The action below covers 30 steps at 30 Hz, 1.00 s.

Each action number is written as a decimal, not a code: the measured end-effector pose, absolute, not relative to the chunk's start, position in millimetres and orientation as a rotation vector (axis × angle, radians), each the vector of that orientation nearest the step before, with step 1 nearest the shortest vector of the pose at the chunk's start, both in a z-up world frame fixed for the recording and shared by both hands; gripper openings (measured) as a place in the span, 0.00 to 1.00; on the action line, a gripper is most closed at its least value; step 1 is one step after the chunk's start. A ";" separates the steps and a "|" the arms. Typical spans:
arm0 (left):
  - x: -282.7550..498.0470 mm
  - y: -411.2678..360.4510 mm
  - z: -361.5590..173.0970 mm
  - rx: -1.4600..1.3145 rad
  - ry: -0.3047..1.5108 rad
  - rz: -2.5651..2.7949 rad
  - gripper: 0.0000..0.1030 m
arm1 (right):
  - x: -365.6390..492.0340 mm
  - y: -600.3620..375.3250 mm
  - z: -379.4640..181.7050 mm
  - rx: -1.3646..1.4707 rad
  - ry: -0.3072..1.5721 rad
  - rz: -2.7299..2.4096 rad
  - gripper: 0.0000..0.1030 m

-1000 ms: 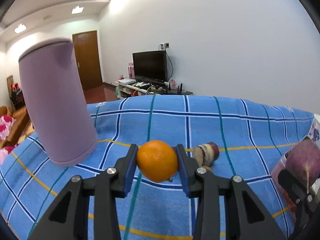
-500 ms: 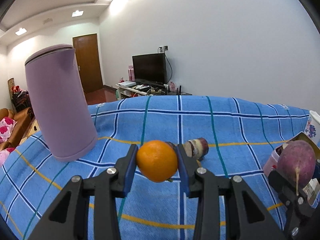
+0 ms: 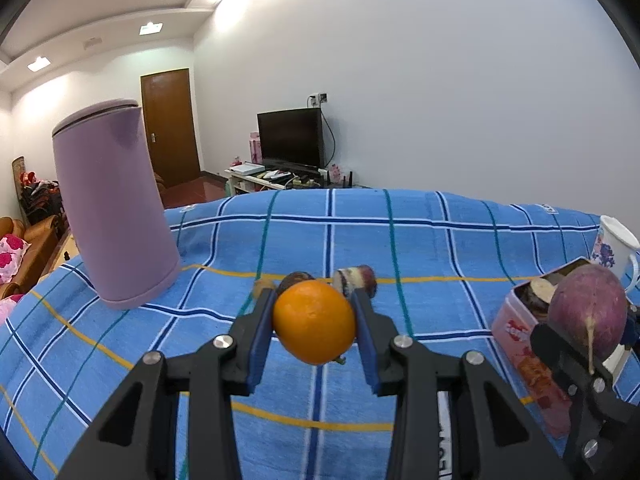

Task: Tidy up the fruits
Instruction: 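Carry the turnip and orange over the tin tray and lower them in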

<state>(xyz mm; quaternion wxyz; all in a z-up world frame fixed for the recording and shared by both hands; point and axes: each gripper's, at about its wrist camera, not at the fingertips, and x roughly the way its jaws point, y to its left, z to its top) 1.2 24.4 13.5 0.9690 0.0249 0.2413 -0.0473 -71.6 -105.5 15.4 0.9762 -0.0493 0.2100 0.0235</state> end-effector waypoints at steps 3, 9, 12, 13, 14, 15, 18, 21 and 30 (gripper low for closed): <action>-2.5 18.9 15.3 0.045 0.486 -0.099 0.39 | -74.8 -111.6 17.4 -0.090 0.416 0.043 0.50; -9.4 3.3 20.6 0.048 0.477 -0.115 0.39 | -82.8 -124.6 22.6 -0.103 0.382 0.029 0.50; -13.9 -6.7 24.8 0.049 0.467 -0.129 0.39 | -86.6 -133.9 25.5 -0.104 0.367 0.018 0.50; -15.3 -10.3 26.2 0.050 0.463 -0.134 0.39 | -88.3 -137.2 26.2 -0.103 0.363 0.014 0.50; -17.2 -15.0 28.0 0.052 0.457 -0.140 0.39 | -90.8 -139.9 26.8 -0.104 0.361 0.010 0.50; -18.3 -17.9 29.0 0.053 0.454 -0.144 0.39 | -92.0 -142.7 27.0 -0.105 0.358 0.004 0.50; -21.9 -28.6 31.8 0.058 0.448 -0.157 0.39 | -95.0 -151.1 28.2 -0.097 0.352 -0.003 0.50; -24.8 -39.1 32.9 0.061 0.446 -0.170 0.39 | -98.1 -157.8 30.0 -0.092 0.341 -0.010 0.50; -26.7 -60.9 34.9 0.064 0.444 -0.193 0.39 | -105.2 -184.5 35.0 -0.076 0.331 -0.046 0.50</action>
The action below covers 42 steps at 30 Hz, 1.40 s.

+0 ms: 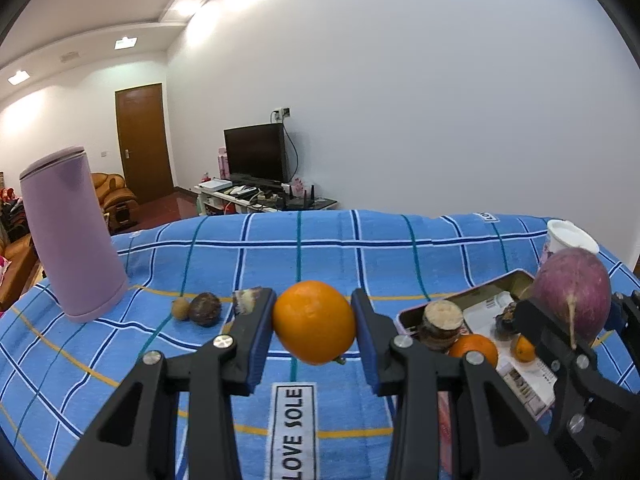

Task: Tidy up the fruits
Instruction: 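Carry the turnip and orange over the tin tray and lower them in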

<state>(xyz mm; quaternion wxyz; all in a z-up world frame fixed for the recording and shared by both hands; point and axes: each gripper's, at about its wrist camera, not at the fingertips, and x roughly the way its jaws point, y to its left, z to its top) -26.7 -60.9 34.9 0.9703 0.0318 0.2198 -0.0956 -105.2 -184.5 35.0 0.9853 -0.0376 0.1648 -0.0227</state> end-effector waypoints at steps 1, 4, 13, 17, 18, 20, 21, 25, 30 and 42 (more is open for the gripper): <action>-26.8 -62.9 35.1 0.065 0.444 -0.195 0.39 | -105.0 -187.3 35.6 -0.074 0.331 -0.050 0.50; -26.6 -68.1 35.1 0.072 0.443 -0.202 0.39 | -105.6 -198.0 36.3 -0.067 0.331 -0.067 0.50; -27.3 -77.9 37.1 0.072 0.444 -0.218 0.39 | -115.0 -232.9 41.8 -0.050 0.314 -0.149 0.50; -27.8 -89.0 37.2 0.079 0.447 -0.243 0.39 | -119.1 -254.8 43.6 -0.044 0.306 -0.203 0.50; -28.1 -92.0 36.9 0.081 0.448 -0.248 0.39 | -120.5 -261.2 44.4 -0.041 0.304 -0.217 0.50; -29.0 -100.6 35.6 0.087 0.452 -0.266 0.39 | -123.5 -274.9 44.9 -0.036 0.301 -0.245 0.50; -29.5 -104.5 35.0 0.091 0.455 -0.275 0.39 | -124.4 -280.5 45.2 -0.034 0.303 -0.255 0.50; -32.2 -123.5 30.1 0.110 0.465 -0.318 0.39 | -124.0 -299.9 44.1 -0.010 0.325 -0.278 0.50; -40.0 -149.7 20.1 0.158 0.485 -0.381 0.39 | -120.1 -306.3 38.2 -0.018 0.377 -0.250 0.50; -45.8 -176.0 6.0 0.219 0.546 -0.422 0.39 | -109.1 -286.9 17.8 -0.089 0.510 -0.152 0.50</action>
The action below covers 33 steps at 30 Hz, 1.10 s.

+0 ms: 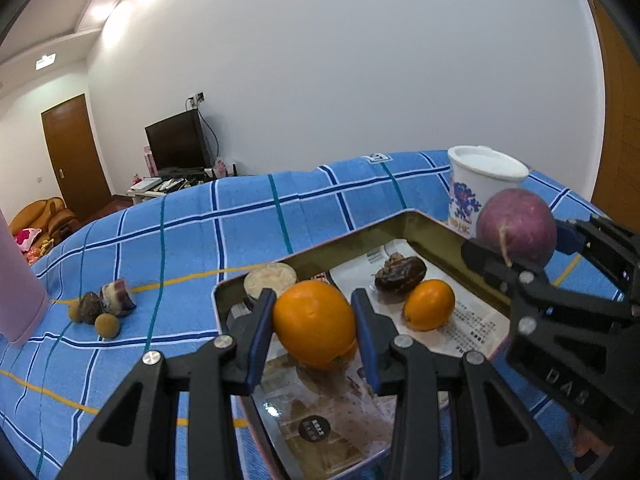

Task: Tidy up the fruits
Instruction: 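Carry the turnip and orange over the tin tray and lower them in, then open both tools to release the turnip and orange, then lift away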

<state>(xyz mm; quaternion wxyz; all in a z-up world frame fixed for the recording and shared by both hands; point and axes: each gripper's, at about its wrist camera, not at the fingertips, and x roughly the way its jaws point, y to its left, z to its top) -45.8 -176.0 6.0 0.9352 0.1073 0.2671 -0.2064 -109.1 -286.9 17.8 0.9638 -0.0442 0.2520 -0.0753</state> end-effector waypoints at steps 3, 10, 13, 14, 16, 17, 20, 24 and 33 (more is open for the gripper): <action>-44.2 -178.2 3.8 0.231 0.563 -0.415 0.39 | -106.1 -282.5 13.5 -0.093 0.537 -0.132 0.50; -39.6 -177.9 1.8 0.231 0.595 -0.413 0.40 | -96.9 -282.5 9.6 -0.070 0.590 -0.094 0.50; -36.9 -177.3 0.1 0.227 0.613 -0.408 0.40 | -94.8 -281.5 7.7 -0.069 0.607 -0.076 0.51; -35.4 -176.4 -0.5 0.222 0.622 -0.406 0.40 | -94.3 -281.7 6.9 -0.065 0.612 -0.067 0.51; -34.5 -175.0 -0.9 0.215 0.626 -0.399 0.40 | -93.2 -282.0 5.2 -0.057 0.626 -0.047 0.51; -34.0 -174.8 -0.9 0.215 0.627 -0.397 0.40 | -92.9 -282.0 4.5 -0.054 0.631 -0.042 0.51; -34.5 -175.5 -1.7 0.219 0.627 -0.394 0.40 | -91.1 -284.8 2.4 -0.028 0.652 -0.025 0.51; -34.0 -175.1 -2.1 0.218 0.630 -0.389 0.43 | -87.8 -287.2 -1.6 0.000 0.681 -0.011 0.52; -31.0 -165.0 -0.7 0.165 0.633 -0.367 0.66 | -89.8 -290.6 1.0 0.044 0.662 -0.002 0.54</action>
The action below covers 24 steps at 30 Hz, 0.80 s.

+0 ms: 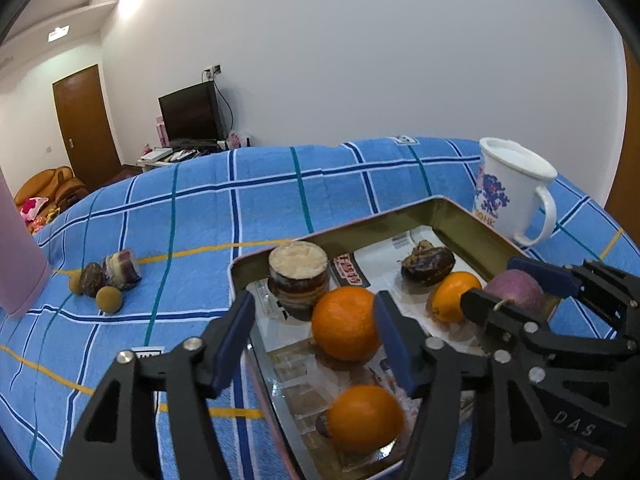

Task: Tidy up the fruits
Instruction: 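Open both tools to release the turnip and orange, then lift away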

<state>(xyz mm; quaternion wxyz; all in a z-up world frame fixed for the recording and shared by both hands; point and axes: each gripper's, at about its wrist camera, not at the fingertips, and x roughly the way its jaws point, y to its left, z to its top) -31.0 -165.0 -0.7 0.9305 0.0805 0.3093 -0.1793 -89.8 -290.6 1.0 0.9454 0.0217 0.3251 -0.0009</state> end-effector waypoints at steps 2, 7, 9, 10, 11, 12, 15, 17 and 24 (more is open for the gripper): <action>-33.5 -162.5 1.9 0.148 0.614 -0.372 0.70 | -94.1 -293.1 5.3 0.053 0.626 -0.008 0.54; -40.3 -151.1 12.6 0.096 0.519 -0.345 0.86 | -109.8 -300.8 20.1 0.064 0.488 -0.091 0.54; -43.4 -145.7 18.5 0.095 0.449 -0.301 0.94 | -115.1 -306.8 23.7 0.082 0.435 -0.130 0.54; -45.9 -142.7 22.1 0.100 0.403 -0.263 0.98 | -116.7 -309.6 24.8 0.099 0.419 -0.135 0.54; -49.0 -139.5 25.5 0.104 0.354 -0.228 0.99 | -119.7 -312.3 26.7 0.121 0.394 -0.139 0.54; -50.9 -137.4 27.2 0.108 0.325 -0.209 1.00 | -124.4 -315.5 29.4 0.144 0.358 -0.149 0.56; -49.8 -133.5 29.0 0.124 0.290 -0.174 1.00 | -129.1 -318.2 34.3 0.146 0.312 -0.178 0.68; -45.5 -132.9 25.4 0.123 0.315 -0.173 1.00 | -132.6 -317.0 35.4 0.145 0.294 -0.178 0.68; -43.9 -131.5 22.4 0.123 0.334 -0.181 1.00 | -142.2 -304.4 40.1 0.089 0.210 -0.303 0.69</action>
